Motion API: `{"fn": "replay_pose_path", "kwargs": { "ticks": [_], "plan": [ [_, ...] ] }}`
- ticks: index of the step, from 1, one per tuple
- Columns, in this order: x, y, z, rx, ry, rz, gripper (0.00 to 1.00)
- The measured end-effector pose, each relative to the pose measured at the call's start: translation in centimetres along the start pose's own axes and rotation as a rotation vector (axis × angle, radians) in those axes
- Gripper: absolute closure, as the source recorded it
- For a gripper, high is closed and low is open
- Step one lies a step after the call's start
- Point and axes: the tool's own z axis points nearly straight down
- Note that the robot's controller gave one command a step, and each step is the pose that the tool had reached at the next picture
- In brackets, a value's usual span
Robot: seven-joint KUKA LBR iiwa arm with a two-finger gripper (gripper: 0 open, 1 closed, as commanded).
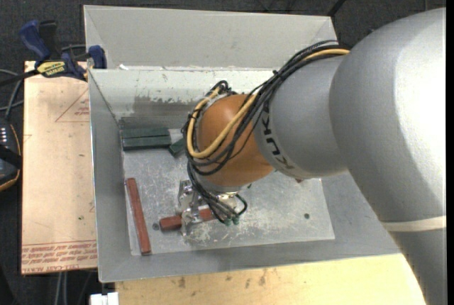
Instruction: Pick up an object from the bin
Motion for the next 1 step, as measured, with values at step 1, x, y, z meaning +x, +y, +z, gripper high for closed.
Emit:
{"fn": "replay_pose_path", "kwargs": {
  "ticks": [1],
  "plan": [
    [0.00, 0.00, 0.00, 0.000, 0.000, 0.000, 1.00]
  ]
}}
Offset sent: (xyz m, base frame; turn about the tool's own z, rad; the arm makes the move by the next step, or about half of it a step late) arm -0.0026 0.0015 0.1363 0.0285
